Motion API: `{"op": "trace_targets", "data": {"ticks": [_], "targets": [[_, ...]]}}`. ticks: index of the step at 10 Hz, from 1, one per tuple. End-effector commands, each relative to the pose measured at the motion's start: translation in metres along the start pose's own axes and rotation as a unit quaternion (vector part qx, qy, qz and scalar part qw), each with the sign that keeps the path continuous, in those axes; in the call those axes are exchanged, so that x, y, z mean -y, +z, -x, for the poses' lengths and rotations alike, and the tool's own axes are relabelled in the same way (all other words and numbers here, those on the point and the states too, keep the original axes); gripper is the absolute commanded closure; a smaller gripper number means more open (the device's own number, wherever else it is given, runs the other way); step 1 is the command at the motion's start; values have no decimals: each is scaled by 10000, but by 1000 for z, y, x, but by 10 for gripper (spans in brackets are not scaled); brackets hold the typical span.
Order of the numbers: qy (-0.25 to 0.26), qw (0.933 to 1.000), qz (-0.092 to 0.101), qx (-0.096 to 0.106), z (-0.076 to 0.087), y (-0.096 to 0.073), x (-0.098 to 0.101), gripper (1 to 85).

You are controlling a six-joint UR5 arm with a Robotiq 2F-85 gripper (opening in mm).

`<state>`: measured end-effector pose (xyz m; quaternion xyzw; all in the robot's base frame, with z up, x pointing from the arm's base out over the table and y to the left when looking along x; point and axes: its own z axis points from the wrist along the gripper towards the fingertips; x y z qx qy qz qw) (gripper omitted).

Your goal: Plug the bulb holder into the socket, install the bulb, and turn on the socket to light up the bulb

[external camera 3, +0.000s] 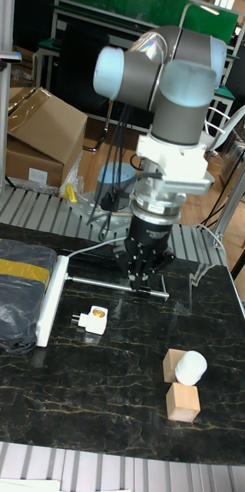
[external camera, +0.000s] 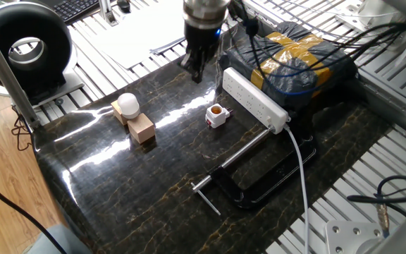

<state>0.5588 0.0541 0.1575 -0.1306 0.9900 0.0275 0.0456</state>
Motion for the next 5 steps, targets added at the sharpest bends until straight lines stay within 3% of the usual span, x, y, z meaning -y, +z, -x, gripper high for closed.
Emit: {"op": "trace_targets", "data": {"ticks": [1, 3, 4, 5], "targets": [[-565, 9975, -86, 419, 22, 10, 0, 847], [-640, 9978, -72, 181, 10, 9, 1, 847], [-728, 9971, -184, 125, 7, 11, 7, 847], [-818, 9965, -89, 148, 8, 10, 2, 847]]}}
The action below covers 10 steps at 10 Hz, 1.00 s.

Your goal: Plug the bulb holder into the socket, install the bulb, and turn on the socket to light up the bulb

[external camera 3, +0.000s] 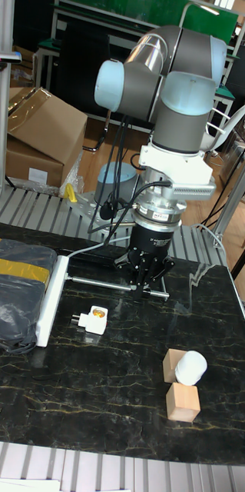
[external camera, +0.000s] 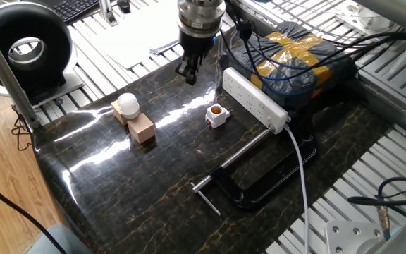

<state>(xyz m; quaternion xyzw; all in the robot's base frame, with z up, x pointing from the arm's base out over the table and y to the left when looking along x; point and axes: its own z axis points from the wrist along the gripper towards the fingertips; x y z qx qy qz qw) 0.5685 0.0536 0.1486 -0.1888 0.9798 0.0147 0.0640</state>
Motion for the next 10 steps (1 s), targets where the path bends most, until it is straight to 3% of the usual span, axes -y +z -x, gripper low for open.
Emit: {"op": "trace_targets", "data": {"ticks": [1, 3, 5, 7, 9, 10], "targets": [[-206, 9996, 195, 34, 2, -1, -8, 847], [-166, 9997, -145, 115, 6, 0, 10, 847], [52, 9998, 146, 94, 5, 2, -9, 847], [69, 9999, 88, -69, -4, 3, -5, 847], [-43, 9993, 355, 66, 4, 2, -17, 847], [-281, 9994, 225, 23, 1, 2, -10, 847]]}}
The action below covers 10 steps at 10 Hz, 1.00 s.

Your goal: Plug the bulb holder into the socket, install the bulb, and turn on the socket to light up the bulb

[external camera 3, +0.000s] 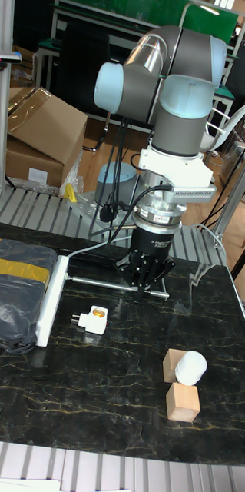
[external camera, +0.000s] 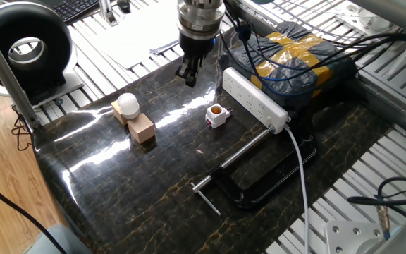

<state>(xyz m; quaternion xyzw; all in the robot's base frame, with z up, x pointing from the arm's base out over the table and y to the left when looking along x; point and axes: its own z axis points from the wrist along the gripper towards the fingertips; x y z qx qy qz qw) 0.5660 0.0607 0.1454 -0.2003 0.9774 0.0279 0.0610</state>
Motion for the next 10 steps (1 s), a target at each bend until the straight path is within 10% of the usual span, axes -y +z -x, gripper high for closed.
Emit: {"op": "trace_targets", "data": {"ticks": [1, 4, 7, 9, 10], "targets": [[-303, 9995, -43, -32, -1, -2, 4, 847], [-438, 9982, -346, -213, -11, 0, 20, 847], [-289, 9995, 47, -117, -7, 2, -1, 847], [-559, 9977, -255, -295, -15, 2, 15, 847], [-677, 9973, 46, -276, -15, 2, 0, 847]]}}
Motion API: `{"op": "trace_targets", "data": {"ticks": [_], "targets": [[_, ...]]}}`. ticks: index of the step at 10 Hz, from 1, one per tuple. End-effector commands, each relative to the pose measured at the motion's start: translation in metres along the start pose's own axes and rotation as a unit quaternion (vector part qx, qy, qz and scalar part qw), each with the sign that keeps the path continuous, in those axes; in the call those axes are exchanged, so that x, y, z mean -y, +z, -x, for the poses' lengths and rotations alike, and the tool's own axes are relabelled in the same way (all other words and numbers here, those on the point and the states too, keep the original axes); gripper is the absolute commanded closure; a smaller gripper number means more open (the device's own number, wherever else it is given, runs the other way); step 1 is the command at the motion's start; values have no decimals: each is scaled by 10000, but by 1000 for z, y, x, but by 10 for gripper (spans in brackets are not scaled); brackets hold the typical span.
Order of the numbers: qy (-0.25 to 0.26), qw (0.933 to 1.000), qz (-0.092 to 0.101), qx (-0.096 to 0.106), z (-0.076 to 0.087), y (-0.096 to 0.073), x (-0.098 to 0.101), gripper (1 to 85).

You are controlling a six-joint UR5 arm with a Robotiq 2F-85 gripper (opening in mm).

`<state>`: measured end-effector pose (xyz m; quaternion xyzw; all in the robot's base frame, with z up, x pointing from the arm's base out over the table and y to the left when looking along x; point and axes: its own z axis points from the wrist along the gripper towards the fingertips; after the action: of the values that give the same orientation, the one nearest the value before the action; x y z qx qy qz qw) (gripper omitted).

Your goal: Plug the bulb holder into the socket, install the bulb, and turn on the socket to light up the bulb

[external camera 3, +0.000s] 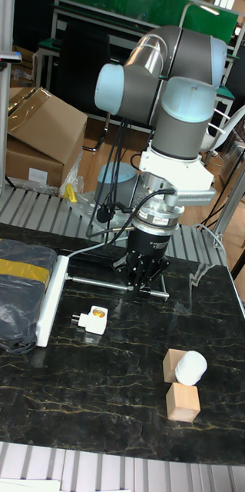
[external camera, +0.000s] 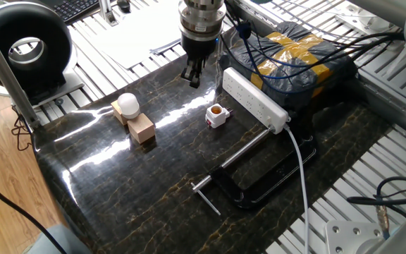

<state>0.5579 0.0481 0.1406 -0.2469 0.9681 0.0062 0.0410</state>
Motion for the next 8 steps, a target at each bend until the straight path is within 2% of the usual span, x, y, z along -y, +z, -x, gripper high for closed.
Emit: {"op": "trace_targets", "data": {"ticks": [1, 2, 3, 4, 5, 6, 7, 8], "targets": [[-202, 9993, 258, -178, -10, -1, -12, 847], [-363, 9953, 42, -902, -47, -5, 0, 847], [-707, 9896, -46, -1252, -64, -9, 8, 847], [-905, 9916, 37, -920, -48, -5, 3, 847], [-1282, 9896, 43, -649, -34, -3, 3, 847], [-1799, 9835, 59, -191, -8, 2, 9, 843], [-2269, 9737, 106, -178, -2, 5, 15, 727], [-2665, 9628, 136, -432, -9, 9, 19, 570]]}}
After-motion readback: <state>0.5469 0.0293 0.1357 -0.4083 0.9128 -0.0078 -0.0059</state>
